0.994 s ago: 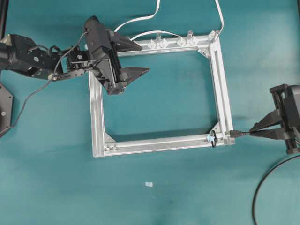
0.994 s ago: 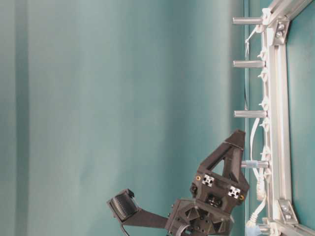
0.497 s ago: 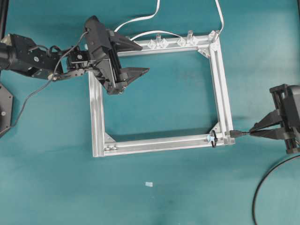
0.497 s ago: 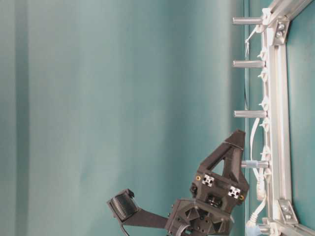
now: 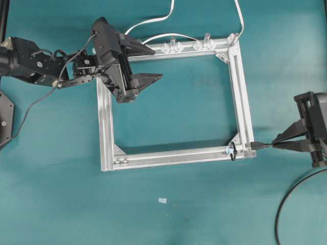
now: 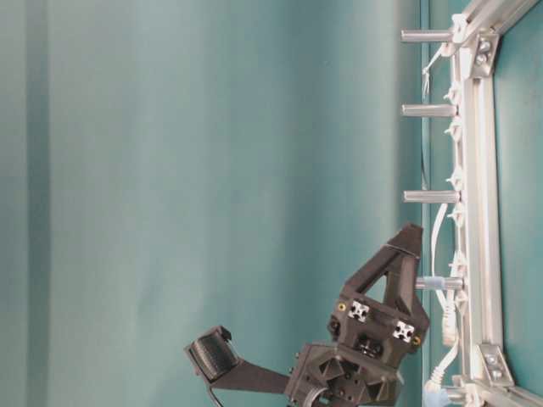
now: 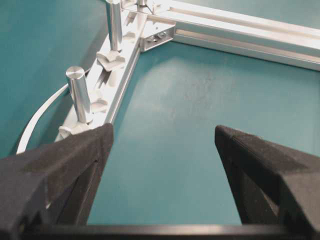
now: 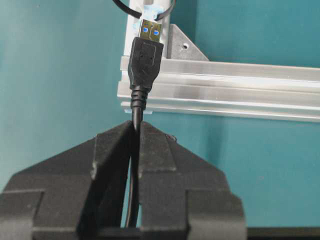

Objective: Insert the wire through the string loop located on the right side.
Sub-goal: 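Bring the USB plug with the right gripper to the bottom-right frame corner, then push the USB plug leftward through the black zip-tie loop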

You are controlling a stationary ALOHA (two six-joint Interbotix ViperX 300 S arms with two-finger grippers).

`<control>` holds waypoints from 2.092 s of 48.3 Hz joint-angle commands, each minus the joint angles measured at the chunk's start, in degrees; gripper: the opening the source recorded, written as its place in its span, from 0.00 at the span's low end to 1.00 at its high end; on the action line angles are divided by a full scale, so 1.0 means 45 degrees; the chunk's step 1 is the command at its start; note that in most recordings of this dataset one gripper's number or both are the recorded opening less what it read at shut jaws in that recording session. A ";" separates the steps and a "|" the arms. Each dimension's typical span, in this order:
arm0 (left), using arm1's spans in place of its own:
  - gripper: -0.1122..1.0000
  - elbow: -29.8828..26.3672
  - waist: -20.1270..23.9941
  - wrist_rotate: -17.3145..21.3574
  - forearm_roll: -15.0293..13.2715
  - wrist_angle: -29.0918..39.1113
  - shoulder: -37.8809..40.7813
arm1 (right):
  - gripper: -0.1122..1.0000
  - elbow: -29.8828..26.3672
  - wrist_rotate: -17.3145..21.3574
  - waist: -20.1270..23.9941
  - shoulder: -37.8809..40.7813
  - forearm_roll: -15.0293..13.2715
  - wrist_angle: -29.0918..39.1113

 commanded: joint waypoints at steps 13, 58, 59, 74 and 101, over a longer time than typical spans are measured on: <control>0.87 -0.0234 -0.0039 -0.0117 0.0039 -0.0059 -0.0352 | 0.03 -0.0117 0.0020 -0.0020 0.0059 -0.0039 -0.0039; 0.87 -0.0234 -0.0039 -0.0117 0.0020 -0.0059 -0.0352 | 0.03 -0.0273 0.0039 -0.0020 0.0410 -0.0039 -0.0137; 0.87 -0.0234 -0.0039 -0.0117 0.0020 -0.0059 -0.0352 | 0.03 -0.0312 0.0039 -0.0020 0.0449 -0.0059 -0.0117; 0.87 -0.0234 -0.0039 -0.0117 0.0020 -0.0059 -0.0312 | 0.03 -0.0547 0.0039 -0.0020 0.0820 -0.0059 -0.0430; 0.88 -0.0234 -0.0039 -0.0117 0.0039 -0.0059 -0.0293 | 0.03 -0.1211 0.0000 0.0059 0.2012 -0.0039 -0.0742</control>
